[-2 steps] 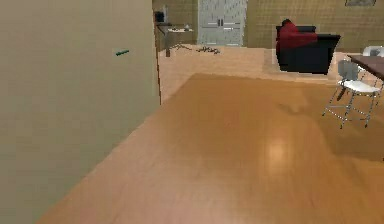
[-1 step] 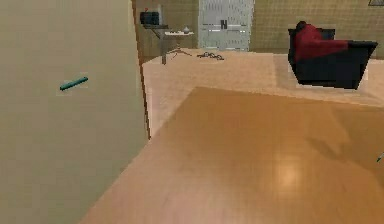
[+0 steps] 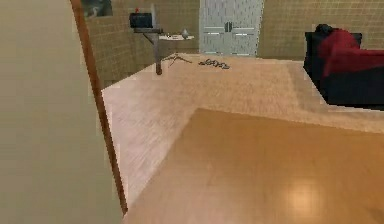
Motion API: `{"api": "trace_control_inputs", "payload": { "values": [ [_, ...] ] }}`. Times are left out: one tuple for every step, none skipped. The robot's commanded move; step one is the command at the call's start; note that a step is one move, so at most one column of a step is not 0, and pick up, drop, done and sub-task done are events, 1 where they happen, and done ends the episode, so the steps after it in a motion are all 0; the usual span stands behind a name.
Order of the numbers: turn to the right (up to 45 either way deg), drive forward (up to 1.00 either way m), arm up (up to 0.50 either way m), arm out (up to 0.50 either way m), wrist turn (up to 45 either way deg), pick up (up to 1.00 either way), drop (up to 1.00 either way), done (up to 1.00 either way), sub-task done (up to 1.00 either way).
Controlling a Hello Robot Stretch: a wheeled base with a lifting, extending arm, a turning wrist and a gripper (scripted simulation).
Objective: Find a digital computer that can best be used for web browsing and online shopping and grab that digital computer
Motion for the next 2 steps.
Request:
{"api": "trace_control_inputs", "payload": {
  "values": [
    [3.0, 0.0, 0.0, 0.0, 0.0, 0.0, 0.0, 0.0, 0.0],
    [0.0, 1.0, 0.0, 0.0, 0.0, 0.0, 0.0, 0.0, 0.0]
  ]
}}
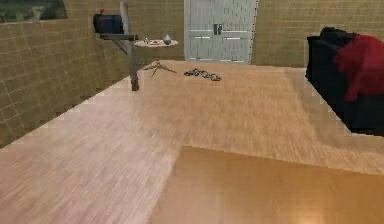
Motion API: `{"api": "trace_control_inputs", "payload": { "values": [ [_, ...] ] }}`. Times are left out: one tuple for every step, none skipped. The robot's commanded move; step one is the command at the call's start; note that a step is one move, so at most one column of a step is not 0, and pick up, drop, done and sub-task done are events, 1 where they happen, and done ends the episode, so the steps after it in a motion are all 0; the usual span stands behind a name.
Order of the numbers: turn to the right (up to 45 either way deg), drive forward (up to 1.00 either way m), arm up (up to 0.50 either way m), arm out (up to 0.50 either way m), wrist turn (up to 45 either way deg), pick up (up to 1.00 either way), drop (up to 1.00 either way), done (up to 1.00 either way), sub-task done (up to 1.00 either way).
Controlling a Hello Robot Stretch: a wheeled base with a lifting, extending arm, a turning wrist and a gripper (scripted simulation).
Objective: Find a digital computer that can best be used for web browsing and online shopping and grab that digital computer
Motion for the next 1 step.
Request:
{"api": "trace_control_inputs", "payload": {
  "values": [
    [15.0, 0.0, 0.0, 0.0, 0.0, 0.0, 0.0, 0.0, 0.0]
  ]
}}
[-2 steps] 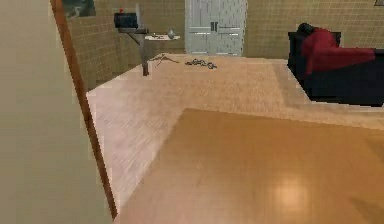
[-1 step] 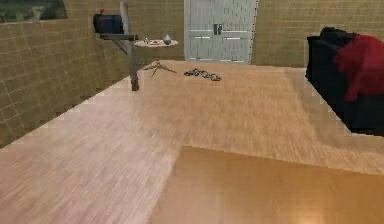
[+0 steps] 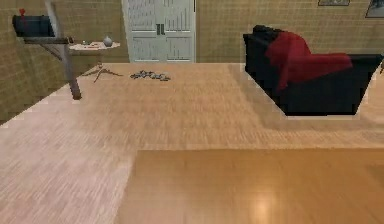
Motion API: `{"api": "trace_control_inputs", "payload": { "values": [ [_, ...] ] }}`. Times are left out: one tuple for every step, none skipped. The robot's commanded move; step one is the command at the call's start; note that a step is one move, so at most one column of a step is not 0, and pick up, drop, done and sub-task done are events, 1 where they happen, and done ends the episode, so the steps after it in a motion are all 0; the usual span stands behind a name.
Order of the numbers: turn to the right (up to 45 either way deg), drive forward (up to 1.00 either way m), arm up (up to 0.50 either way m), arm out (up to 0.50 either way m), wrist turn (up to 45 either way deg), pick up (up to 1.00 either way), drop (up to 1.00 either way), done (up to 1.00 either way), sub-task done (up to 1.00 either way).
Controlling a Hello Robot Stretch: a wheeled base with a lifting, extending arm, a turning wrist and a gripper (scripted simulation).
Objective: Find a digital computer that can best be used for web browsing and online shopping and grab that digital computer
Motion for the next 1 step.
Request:
{"api": "trace_control_inputs", "payload": {
  "values": [
    [0.0, 0.1, 0.0, 0.0, 0.0, 0.0, 0.0, 0.0, 0.0]
  ]
}}
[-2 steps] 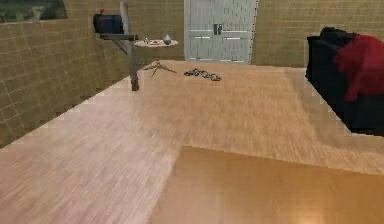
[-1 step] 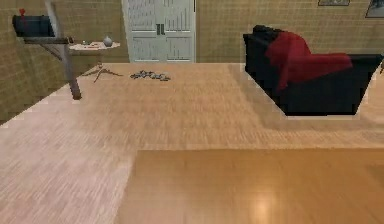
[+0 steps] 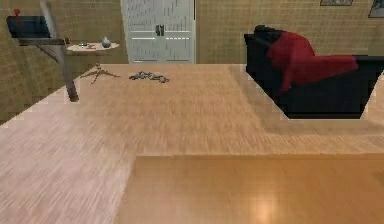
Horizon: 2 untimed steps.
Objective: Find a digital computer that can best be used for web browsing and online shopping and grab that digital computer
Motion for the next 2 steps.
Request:
{"api": "trace_control_inputs", "payload": {
  "values": [
    [-42.0, 0.0, 0.0, 0.0, 0.0, 0.0, 0.0, 0.0, 0.0],
    [0.0, 0.45, 0.0, 0.0, 0.0, 0.0, 0.0, 0.0, 0.0]
  ]
}}
